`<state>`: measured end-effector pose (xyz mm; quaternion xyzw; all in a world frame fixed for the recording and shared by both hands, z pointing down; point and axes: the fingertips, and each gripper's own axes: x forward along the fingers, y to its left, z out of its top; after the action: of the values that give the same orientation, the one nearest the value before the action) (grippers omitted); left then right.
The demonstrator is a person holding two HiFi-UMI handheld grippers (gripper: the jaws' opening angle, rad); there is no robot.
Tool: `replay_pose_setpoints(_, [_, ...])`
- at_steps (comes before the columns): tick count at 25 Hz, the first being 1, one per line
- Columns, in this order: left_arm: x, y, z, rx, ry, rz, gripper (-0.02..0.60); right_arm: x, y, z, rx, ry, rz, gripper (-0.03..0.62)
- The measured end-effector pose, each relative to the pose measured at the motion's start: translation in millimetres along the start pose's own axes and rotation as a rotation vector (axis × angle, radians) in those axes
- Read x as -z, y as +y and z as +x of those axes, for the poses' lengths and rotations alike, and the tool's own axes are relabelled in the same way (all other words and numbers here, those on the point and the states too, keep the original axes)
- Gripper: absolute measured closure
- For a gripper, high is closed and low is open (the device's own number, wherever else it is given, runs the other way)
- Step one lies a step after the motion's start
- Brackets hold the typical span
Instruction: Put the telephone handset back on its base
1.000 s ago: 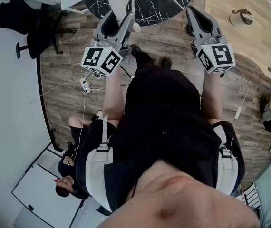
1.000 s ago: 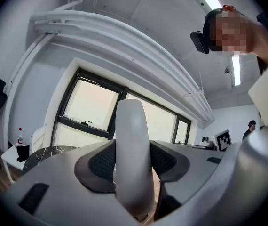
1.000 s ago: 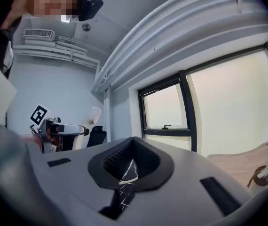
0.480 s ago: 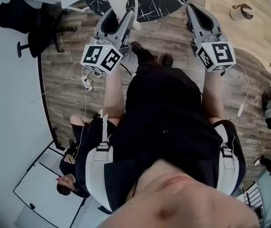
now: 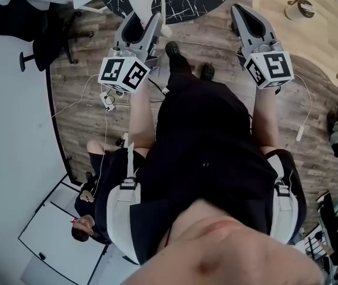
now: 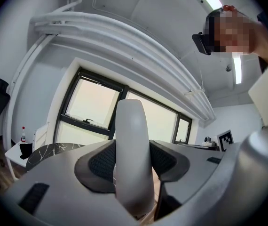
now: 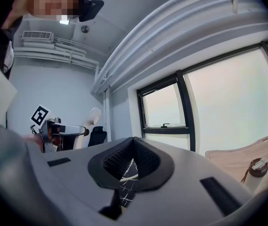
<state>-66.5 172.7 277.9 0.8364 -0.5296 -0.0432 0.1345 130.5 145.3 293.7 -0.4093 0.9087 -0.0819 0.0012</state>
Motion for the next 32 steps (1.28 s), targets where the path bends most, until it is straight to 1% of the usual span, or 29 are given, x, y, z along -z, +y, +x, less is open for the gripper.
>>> replay_pose_setpoints(6, [-1.0,8.1,2.2,-0.003,0.01,0.0,0.356,0.6,-1.6,8.1,0.002,0.004,0.004,0.565])
replay_pose_setpoints(11, [-0.9,21.8,16.5,0.003,0.021,-0.01,0.356,0.5,-6.6,26.4,0.007,0.017,0.002,0.565])
replay_pose_setpoints(22, [-9.1,74.3,76.9,0.037,0.049,-0.042,0.356,-10.9,-32.9,94.3,0.027,0.048,-0.006,0.565])
replay_pose_setpoints(26, [-16.6,95.4,99.7,0.07,0.045,-0.054,0.356,-14.6,-41.4,125.7,0.03,0.053,-0.011,0.565])
replay_pose_setpoints(29, [-19.2,112.0,116.4,0.083,0.056,-0.052,0.356,-15.6,-46.9,146.2,0.039,0.067,-0.018,0.565])
replay_pose_setpoints(32, [-20.6,126.8,131.6,0.094,0.068,-0.034,0.356,-17.0,-49.9,164.4,0.047,0.078,-0.023,0.565])
